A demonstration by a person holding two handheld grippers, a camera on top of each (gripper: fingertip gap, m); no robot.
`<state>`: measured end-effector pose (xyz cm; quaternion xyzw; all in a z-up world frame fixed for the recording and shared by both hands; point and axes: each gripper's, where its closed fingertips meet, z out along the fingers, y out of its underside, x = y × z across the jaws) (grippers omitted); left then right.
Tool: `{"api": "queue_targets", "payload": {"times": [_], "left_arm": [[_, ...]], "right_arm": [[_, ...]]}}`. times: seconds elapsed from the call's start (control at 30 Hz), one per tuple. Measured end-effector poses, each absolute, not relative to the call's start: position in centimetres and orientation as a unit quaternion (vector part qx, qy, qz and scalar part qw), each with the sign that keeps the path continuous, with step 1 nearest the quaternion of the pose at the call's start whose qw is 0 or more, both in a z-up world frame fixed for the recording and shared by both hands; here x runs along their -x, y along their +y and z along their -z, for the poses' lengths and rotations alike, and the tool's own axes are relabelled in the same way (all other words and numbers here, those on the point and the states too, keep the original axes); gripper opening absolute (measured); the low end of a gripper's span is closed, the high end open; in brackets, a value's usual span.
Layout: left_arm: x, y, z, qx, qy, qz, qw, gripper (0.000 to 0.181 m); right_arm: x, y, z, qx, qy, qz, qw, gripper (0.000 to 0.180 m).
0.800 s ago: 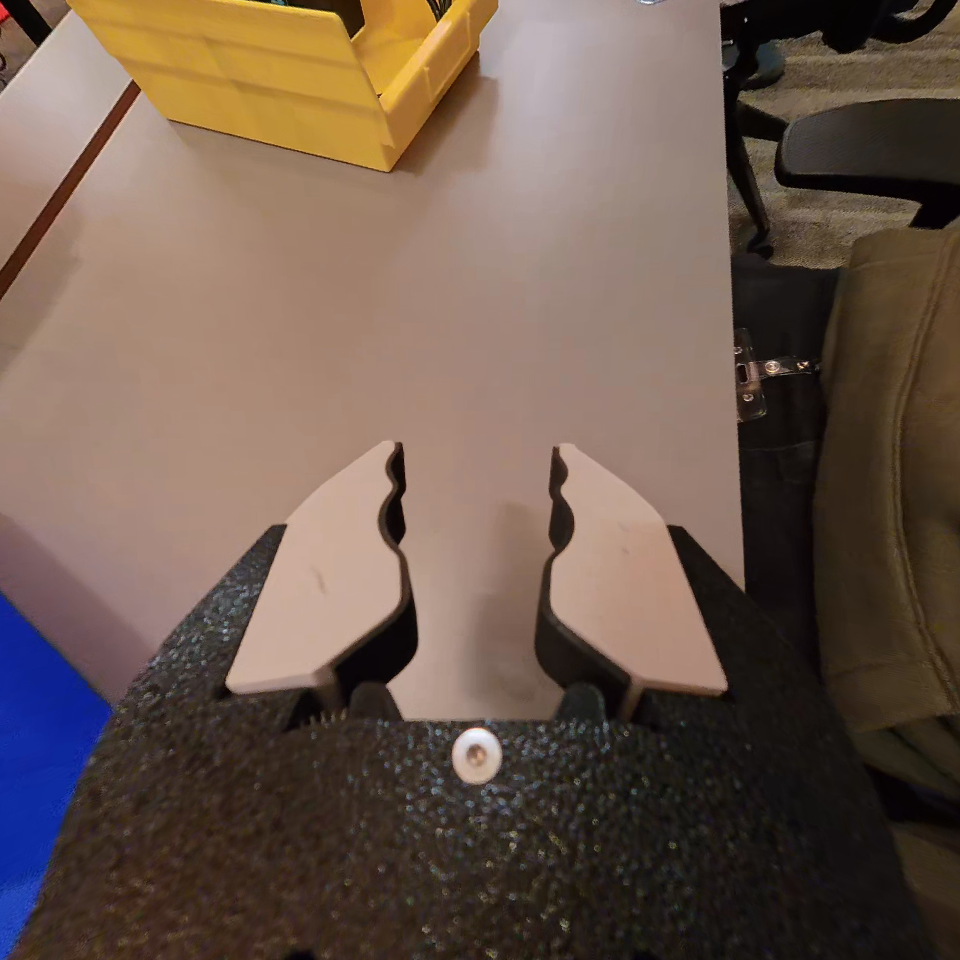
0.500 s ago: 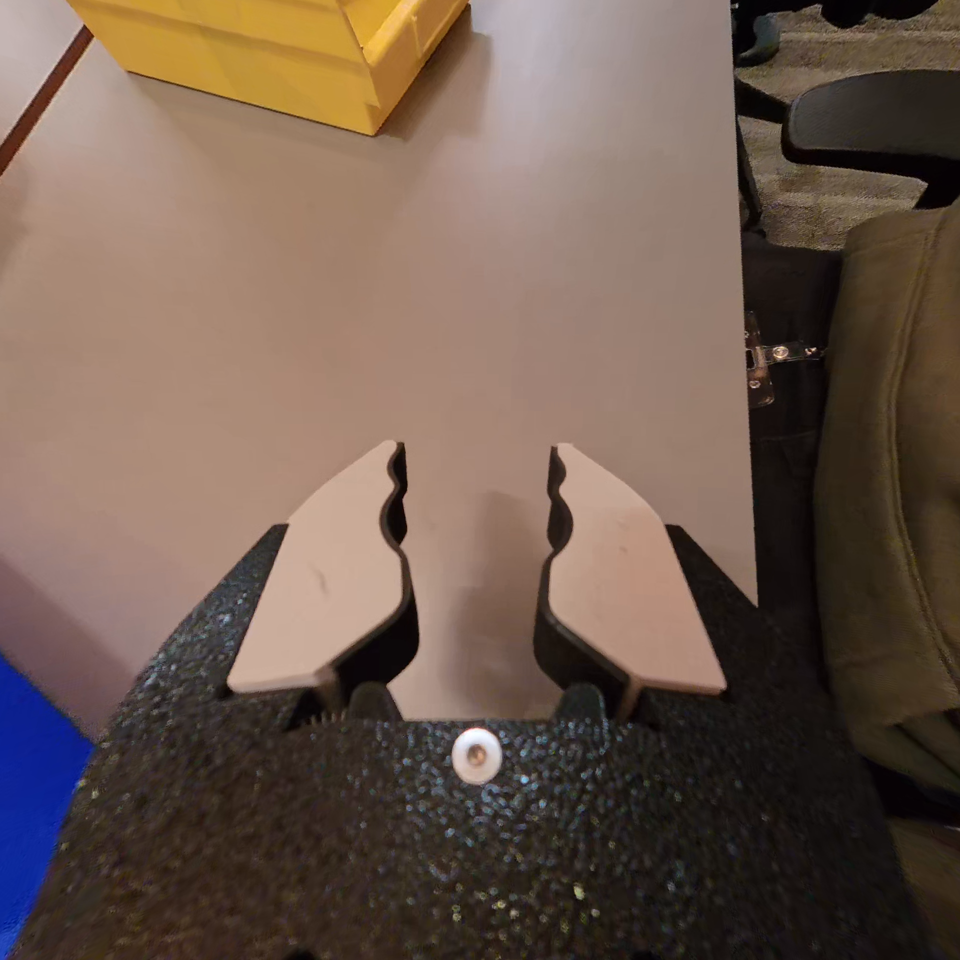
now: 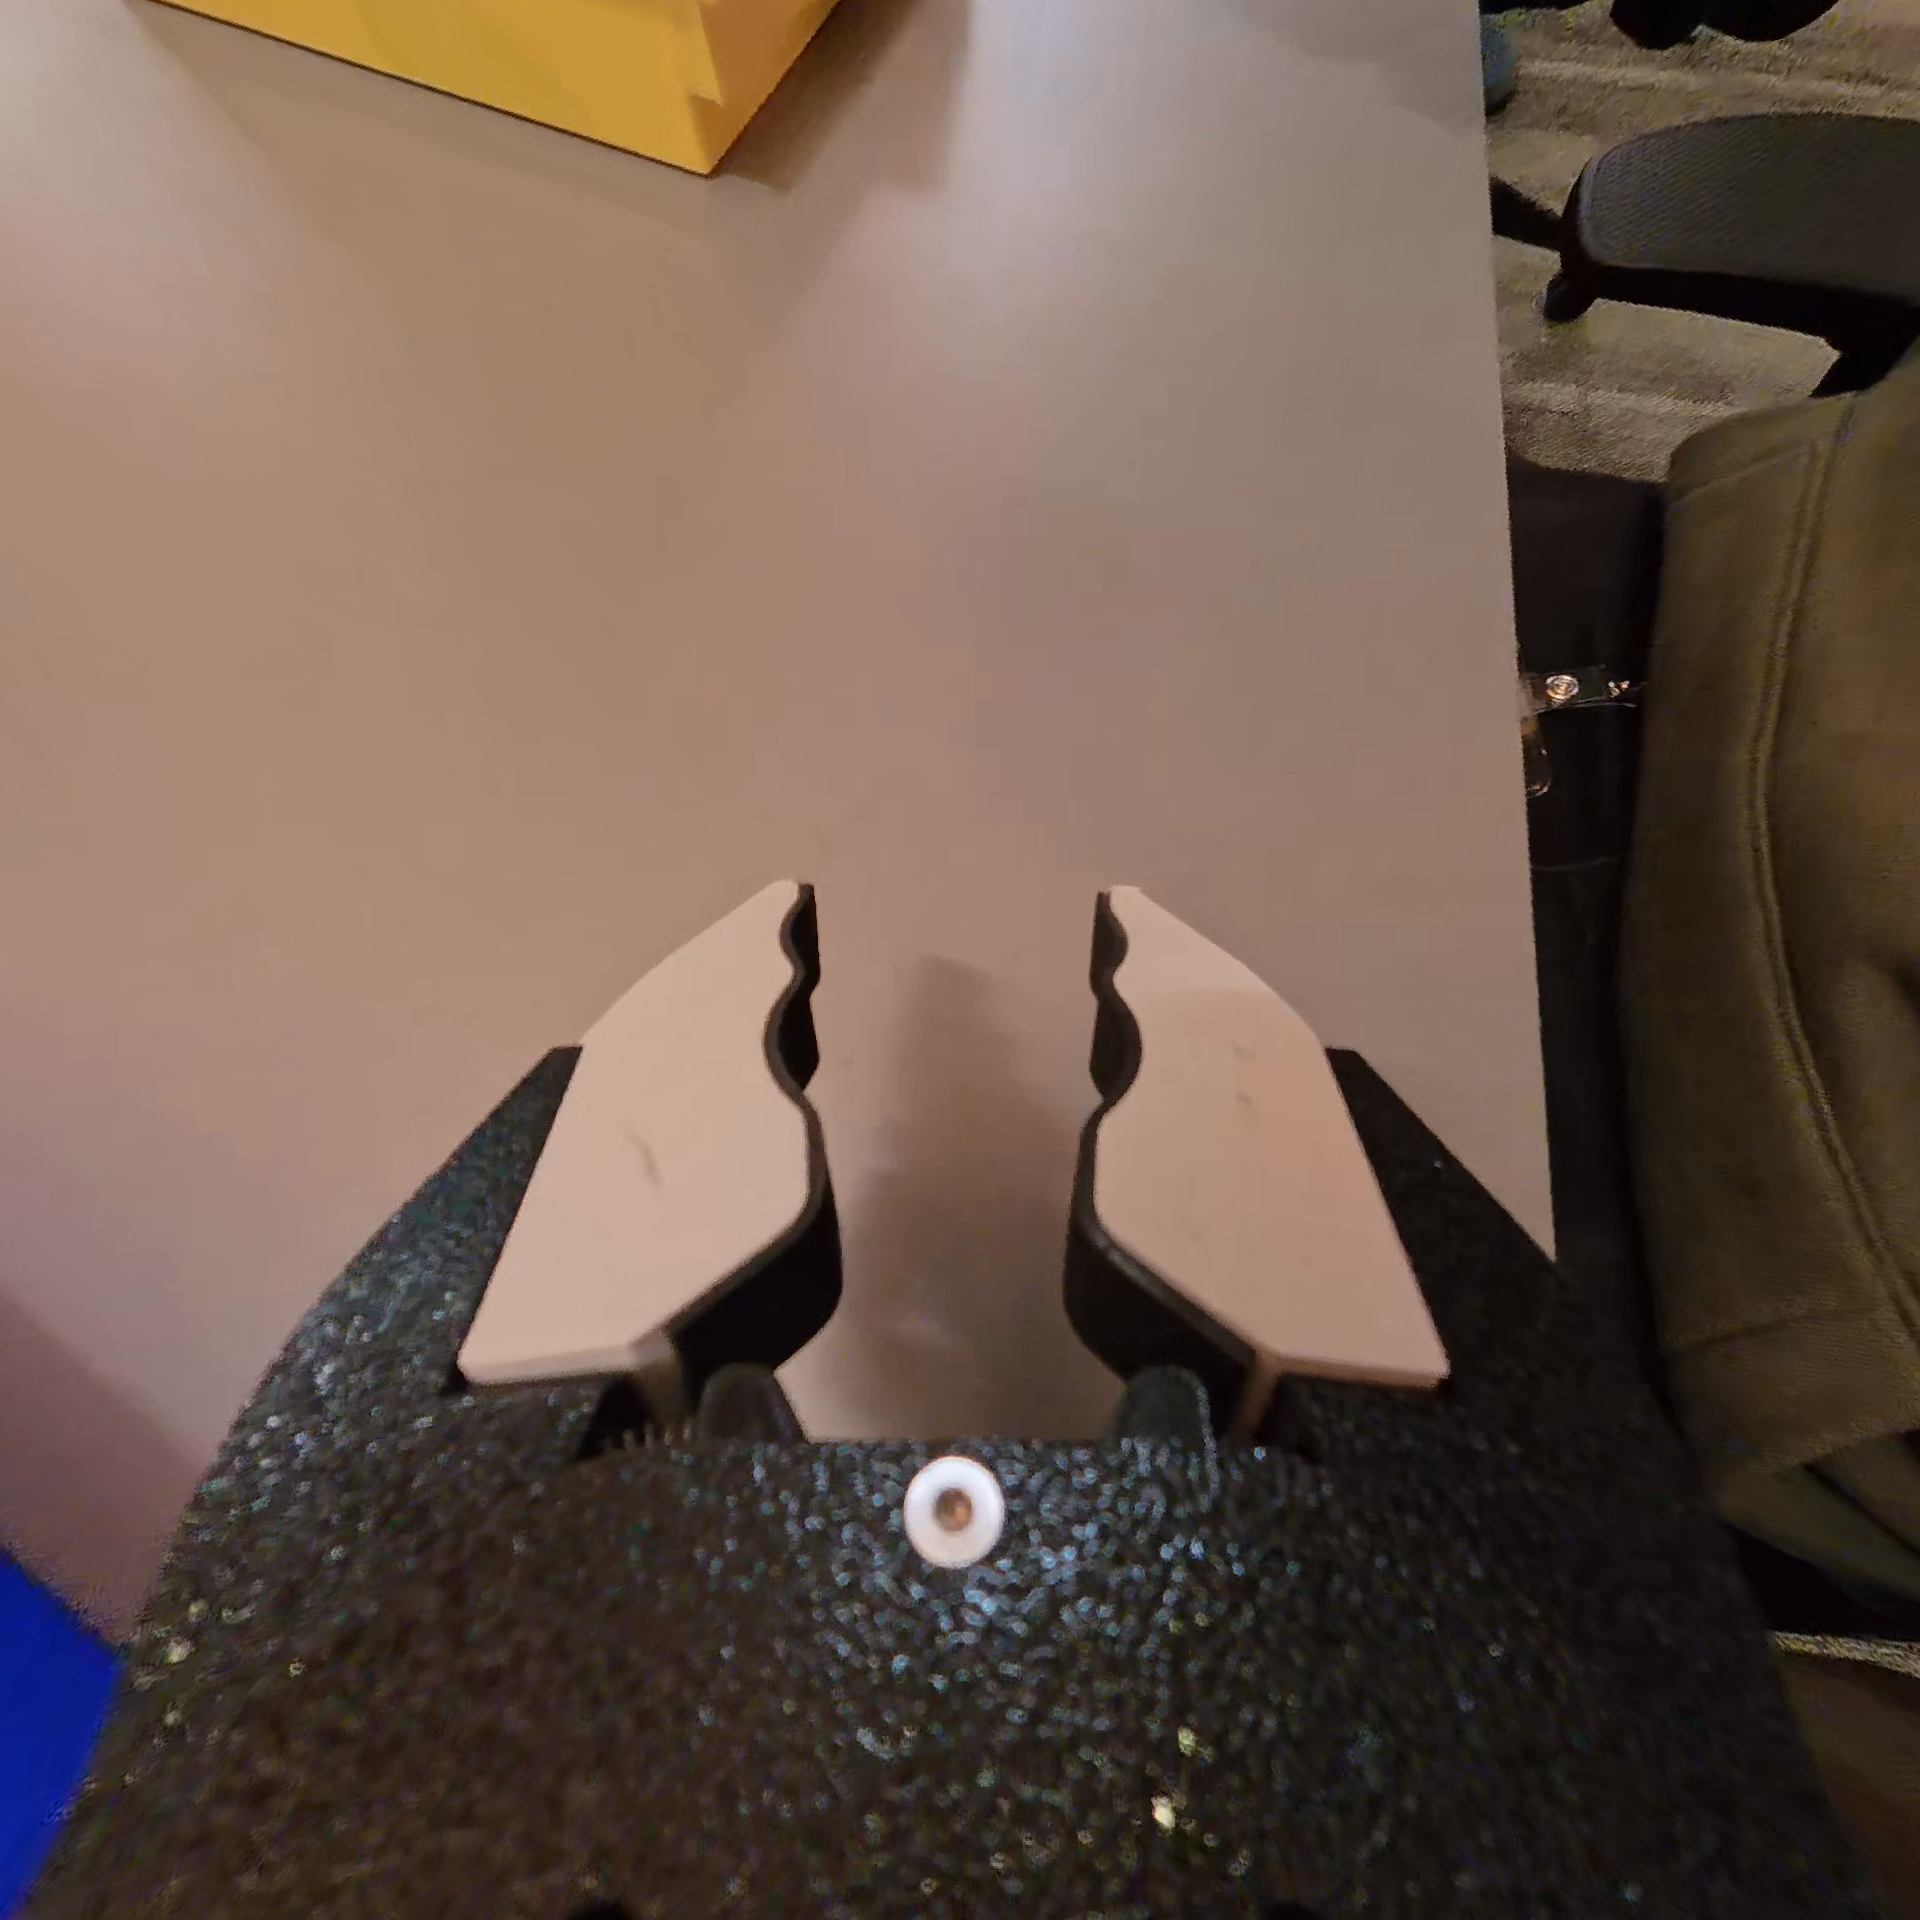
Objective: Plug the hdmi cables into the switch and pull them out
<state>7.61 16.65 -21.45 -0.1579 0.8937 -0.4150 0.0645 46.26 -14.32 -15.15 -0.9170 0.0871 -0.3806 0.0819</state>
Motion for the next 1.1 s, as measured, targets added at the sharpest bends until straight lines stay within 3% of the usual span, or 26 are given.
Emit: {"api": "queue_targets", "payload": {"times": [0.13, 0.3, 0.37, 0.47, 0.67, 0.9, 1.1], "left_arm": [[-7.7, 16.7, 21.7, 0.161, 0.892, 0.419, 0.057, 0.049], [-7.7, 16.8, 21.9, 0.164, 0.891, 0.421, 0.05, 0.049], [-7.7, 16.8, 22.0, 0.167, 0.89, 0.421, 0.047, 0.049], [-7.7, 16.8, 22.0, 0.166, 0.89, 0.423, 0.047, 0.049], [-8.0, 16.0, 22.1, 0.167, 0.889, 0.423, 0.052, 0.049], [-11.6, 14.2, 20.0, 0.229, 0.839, 0.472, 0.143, 0.052], [-14.9, 9.2, 19.2, 0.305, 0.777, 0.525, 0.166, 0.076]], "right_arm": [[-46.2, -13.7, 18.6, 0.936, 0.084, 0.33, 0.083, 0.031], [-46.6, -13.4, 18.8, 0.937, 0.093, 0.327, 0.081, 0.031], [-46.4, -13.1, 17.6, 0.935, 0.133, 0.304, 0.126, 0.036], [-45.5, -11.6, 14.6, 0.918, 0.176, 0.256, 0.247, 0.067], [-44.0, -13.2, 12.0, 0.875, 0.267, 0.26, 0.308, 0.064], [-33.4, -15.7, 9.7, 0.738, 0.368, 0.296, 0.482, 0.07], [-24.9, -19.8, 14.0, 0.693, 0.417, 0.359, 0.465, 0.081]]}}
